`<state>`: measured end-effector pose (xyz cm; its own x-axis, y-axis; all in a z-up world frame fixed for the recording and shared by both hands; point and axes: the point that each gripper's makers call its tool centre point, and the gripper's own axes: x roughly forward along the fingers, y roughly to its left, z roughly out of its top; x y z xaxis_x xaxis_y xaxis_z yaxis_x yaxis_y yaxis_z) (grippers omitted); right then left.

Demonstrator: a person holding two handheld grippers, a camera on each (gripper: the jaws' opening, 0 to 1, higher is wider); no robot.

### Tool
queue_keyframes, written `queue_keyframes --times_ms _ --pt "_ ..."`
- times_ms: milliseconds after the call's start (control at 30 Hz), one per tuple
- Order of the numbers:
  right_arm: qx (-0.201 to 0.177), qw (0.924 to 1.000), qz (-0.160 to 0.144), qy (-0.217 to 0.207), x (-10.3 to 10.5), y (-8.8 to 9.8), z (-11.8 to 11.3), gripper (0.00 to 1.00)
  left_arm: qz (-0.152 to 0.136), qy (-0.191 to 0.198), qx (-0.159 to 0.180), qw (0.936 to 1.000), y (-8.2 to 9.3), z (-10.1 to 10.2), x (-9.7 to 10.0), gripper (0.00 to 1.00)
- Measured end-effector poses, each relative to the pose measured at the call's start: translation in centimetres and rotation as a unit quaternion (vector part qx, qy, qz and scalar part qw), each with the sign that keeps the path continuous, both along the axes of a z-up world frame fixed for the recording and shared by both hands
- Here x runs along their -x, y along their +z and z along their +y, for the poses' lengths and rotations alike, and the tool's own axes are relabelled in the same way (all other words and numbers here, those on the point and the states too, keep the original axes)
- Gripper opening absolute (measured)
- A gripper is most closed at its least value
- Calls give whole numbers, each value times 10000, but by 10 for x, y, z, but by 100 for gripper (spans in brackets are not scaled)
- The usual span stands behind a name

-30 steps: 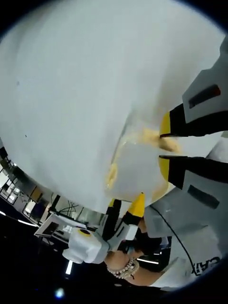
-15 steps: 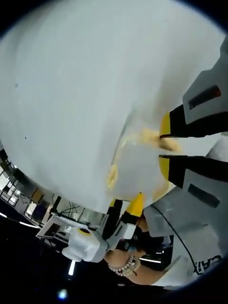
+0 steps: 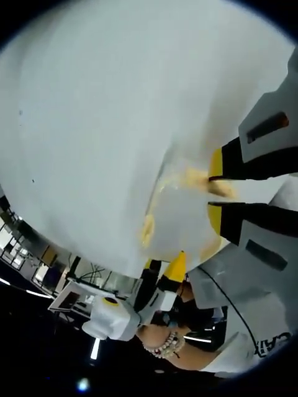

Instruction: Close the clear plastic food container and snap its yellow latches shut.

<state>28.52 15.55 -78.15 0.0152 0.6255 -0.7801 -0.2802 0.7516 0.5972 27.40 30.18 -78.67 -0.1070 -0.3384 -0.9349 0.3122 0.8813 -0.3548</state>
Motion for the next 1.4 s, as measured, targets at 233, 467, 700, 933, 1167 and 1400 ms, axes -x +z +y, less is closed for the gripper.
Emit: queue_keyframes --times_ms 233,467,700,933,1167,1400 --pt "-105 9999 108 -79 0 -1 2 8 -20 47 -2 10000 0 0 -1 33" --pt "-225 9995 159 -174 -1 0 2 7 -24 72 2 10000 0 -1 0 33" --pt "-629 9966 299 -430 7 2 4 7 -31 86 26 10000 3 -1 1 33" --pt "-475 9985 83 -264 7 6 3 7 -20 26 49 10000 4 0 -1 34" --pt "-357 9992 3 -176 1 5 1 8 -69 28 76 9999 3 0 0 35" --pt "-241 9994 -249 -90 -1 6 0 8 -250 8 260 9993 3 0 1 36"
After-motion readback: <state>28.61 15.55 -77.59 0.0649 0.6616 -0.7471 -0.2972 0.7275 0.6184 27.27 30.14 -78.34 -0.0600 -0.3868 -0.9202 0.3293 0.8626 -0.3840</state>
